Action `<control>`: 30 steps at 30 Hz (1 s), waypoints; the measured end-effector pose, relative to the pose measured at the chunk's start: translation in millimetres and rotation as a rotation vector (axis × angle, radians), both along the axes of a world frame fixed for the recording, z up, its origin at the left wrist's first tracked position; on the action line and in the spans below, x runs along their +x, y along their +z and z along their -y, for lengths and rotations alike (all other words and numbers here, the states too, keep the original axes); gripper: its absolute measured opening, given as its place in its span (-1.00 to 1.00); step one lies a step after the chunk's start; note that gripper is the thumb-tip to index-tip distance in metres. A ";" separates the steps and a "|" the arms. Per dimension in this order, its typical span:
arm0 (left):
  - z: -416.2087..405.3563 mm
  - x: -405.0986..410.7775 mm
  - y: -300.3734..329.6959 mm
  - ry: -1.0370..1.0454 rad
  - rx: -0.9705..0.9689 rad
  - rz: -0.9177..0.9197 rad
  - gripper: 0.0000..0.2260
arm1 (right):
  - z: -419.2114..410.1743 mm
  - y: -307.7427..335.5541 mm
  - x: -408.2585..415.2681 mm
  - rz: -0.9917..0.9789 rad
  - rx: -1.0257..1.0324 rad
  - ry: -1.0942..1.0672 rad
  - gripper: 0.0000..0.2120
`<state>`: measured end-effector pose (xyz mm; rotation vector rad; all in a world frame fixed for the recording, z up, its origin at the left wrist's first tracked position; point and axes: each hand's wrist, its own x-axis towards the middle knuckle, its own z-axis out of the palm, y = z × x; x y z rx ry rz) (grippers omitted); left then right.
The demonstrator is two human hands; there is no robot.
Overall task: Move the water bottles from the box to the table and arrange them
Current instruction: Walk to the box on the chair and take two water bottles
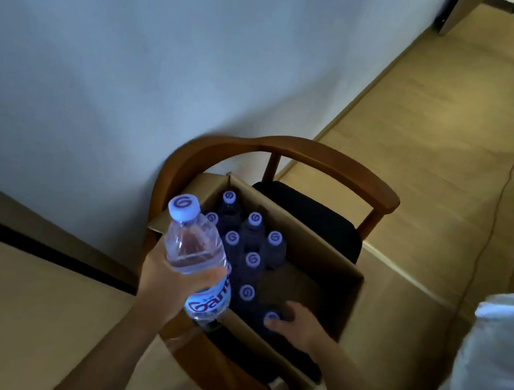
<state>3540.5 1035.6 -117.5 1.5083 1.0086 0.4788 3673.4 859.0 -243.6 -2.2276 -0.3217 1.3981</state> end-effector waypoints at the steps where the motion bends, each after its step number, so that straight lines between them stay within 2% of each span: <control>1: 0.4 -3.5 -2.1 0.027 -0.007 -0.001 -0.56 | -2.9 -14.1 -4.7 -0.040 0.005 -0.020 -0.29; 2: 1.0 -5.6 -3.5 0.055 -0.017 -0.003 -0.57 | -6.6 -26.6 -8.3 -0.050 0.016 -0.035 -0.29; 6: 9.0 -11.9 -6.4 0.115 -0.048 -0.003 -0.57 | -22.2 -52.3 -12.4 0.059 0.041 -0.045 -0.54; 11: 26.8 -15.3 -20.1 0.228 -0.041 -0.078 -0.50 | -21.1 -65.3 2.4 0.232 0.067 -0.104 -0.59; 15: 41.7 -15.0 -28.6 0.295 -0.067 -0.105 -0.55 | -26.9 -78.2 19.1 0.199 0.135 -0.170 -0.50; 18: 52.7 -21.5 -32.0 0.312 -0.061 -0.115 -0.49 | -30.3 -79.9 19.0 0.147 0.217 -0.198 -0.65; 20: 57.4 -27.6 -29.7 0.307 -0.046 -0.110 -0.47 | -26.2 -70.0 14.3 0.213 0.300 -0.180 -0.72; 25: 62.9 -53.9 -19.1 0.362 0.026 -0.064 -0.40 | -27.9 -11.1 7.5 0.558 0.547 -0.214 -0.78; 28: 68.4 -78.1 -9.6 0.402 0.075 -0.030 -0.42 | -36.7 31.1 -3.8 0.666 0.719 -0.201 -0.63; 30: 72.5 -97.3 -4.3 0.428 0.100 -0.019 -0.49 | -41.1 55.2 -22.6 0.650 0.796 -0.201 -0.64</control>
